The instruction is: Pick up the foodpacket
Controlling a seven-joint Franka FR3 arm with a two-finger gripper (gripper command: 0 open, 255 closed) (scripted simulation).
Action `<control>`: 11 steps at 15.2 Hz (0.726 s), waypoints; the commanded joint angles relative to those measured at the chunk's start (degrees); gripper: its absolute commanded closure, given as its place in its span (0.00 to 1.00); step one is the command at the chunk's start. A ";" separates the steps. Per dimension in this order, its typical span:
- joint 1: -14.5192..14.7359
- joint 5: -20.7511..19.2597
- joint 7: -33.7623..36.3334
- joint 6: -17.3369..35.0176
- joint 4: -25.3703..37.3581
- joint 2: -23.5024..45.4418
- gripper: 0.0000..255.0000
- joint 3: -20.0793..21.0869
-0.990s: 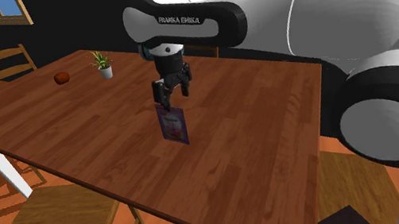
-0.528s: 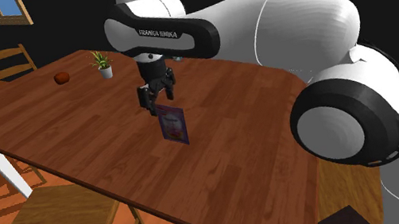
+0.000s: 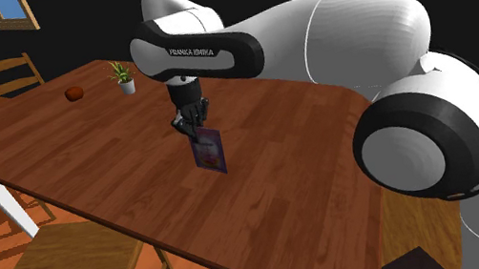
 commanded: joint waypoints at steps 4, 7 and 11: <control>0.00 0.00 0.00 0.06 -0.06 -0.01 1.00 0.00; 0.00 0.01 -0.01 -0.06 0.04 -0.03 1.00 0.00; 0.29 -0.17 -0.01 -3.63 4.52 0.89 1.00 0.03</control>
